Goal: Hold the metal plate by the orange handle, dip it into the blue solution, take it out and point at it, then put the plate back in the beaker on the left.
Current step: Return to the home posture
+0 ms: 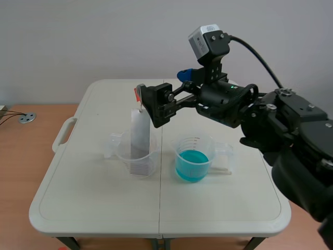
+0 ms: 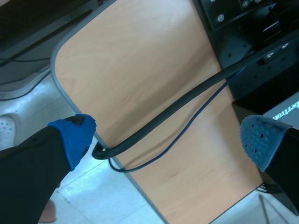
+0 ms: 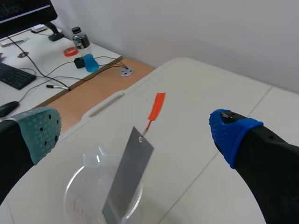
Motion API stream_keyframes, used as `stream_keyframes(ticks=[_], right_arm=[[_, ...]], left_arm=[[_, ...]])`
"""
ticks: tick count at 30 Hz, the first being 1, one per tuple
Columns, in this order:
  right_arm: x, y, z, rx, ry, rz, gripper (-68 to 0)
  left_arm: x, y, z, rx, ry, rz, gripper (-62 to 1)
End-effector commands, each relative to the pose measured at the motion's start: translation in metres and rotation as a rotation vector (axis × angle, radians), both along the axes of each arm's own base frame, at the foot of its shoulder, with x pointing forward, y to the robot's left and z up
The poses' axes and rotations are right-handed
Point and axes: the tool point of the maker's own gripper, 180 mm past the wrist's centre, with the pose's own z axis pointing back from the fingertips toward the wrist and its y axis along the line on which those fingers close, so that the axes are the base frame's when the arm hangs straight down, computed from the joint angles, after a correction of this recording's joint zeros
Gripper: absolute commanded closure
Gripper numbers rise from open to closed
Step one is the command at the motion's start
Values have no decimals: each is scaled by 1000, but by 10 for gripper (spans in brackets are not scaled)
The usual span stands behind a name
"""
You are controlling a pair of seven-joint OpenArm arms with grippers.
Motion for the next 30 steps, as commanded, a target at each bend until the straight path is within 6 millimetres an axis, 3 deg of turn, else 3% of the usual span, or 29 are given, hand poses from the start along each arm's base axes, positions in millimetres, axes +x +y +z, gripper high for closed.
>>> stream_keyframes(ticks=[1,4,8,12,16,22,30], right_arm=[[-2,-9,17,6,-57,-19,-664],[-9,-22,23,-26,-86,-53,-664],[-24,-39,26,-60,-102,-93,-664],[-42,-59,24,-86,-96,-133,-664],[-61,-75,18,-108,-71,-161,-664],[-91,-99,8,-124,-28,-208,-664],[-126,-117,10,-127,-5,-255,-664]], left_arm=[[21,11,9,2,-62,65,-623],[68,47,33,39,-201,192,-623],[125,91,82,78,-394,287,-623],[170,102,138,45,-588,292,-623],[202,89,184,-3,-761,255,-623],[225,40,226,-99,-899,135,-623],[228,-11,252,-159,-1004,67,-623]])
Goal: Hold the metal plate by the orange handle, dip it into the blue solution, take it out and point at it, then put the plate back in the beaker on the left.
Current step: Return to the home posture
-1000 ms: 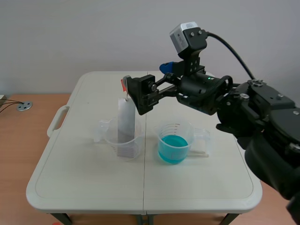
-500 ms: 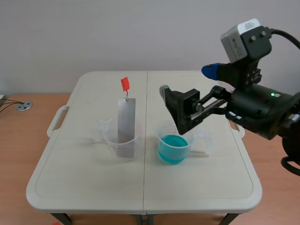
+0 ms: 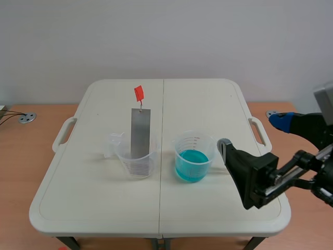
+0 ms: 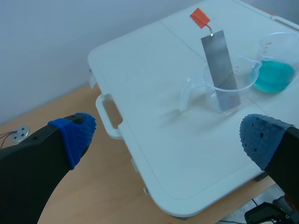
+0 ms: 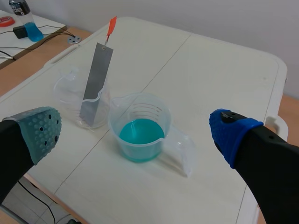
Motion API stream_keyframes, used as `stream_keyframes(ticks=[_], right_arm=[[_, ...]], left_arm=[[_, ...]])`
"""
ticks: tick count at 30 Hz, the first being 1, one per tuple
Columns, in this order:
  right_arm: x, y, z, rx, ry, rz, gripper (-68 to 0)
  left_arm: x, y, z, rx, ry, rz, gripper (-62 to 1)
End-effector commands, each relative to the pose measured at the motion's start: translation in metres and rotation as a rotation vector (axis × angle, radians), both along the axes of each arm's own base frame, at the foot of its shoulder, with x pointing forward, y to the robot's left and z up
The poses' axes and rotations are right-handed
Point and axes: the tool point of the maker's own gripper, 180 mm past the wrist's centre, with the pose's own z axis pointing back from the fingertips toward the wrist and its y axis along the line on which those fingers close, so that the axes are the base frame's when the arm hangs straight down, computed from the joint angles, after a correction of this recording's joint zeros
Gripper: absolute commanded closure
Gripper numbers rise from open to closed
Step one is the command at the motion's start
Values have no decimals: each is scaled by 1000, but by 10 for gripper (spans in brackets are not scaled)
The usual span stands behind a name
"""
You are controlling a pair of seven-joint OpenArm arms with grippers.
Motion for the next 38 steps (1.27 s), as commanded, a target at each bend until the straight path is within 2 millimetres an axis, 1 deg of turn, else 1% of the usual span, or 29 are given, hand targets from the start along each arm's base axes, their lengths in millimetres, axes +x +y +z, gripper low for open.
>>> stream_keyframes(ticks=[1,6,11,15,17,24,28,34,38], right_arm=[[-2,-2,15,13,-47,-6,-664],[-18,-12,15,15,-40,-42,-664],[-33,-19,7,14,-5,-61,-664],[-41,-19,1,14,28,-69,-663],[-43,-19,1,18,30,-69,-663],[-49,-17,3,31,31,-63,-663],[-49,-16,2,13,29,-55,-663],[-50,-15,-4,-22,47,-44,-663],[-51,-15,-8,-55,59,-34,-663]], left_arm=[[0,-11,1,-24,-25,-4,-623],[1,-41,-10,-16,-42,-36,-623],[2,-70,-22,-13,-43,-83,-623],[1,-88,-24,-29,-45,-124,-623],[1,-91,-22,-44,-56,-133,-623],[1,-92,-19,-54,-72,-137,-623],[1,-92,-21,-49,-58,-139,-623],[-10,-101,-27,-71,-12,-191,-623],[-12,-101,-29,-71,0,-193,-623]])
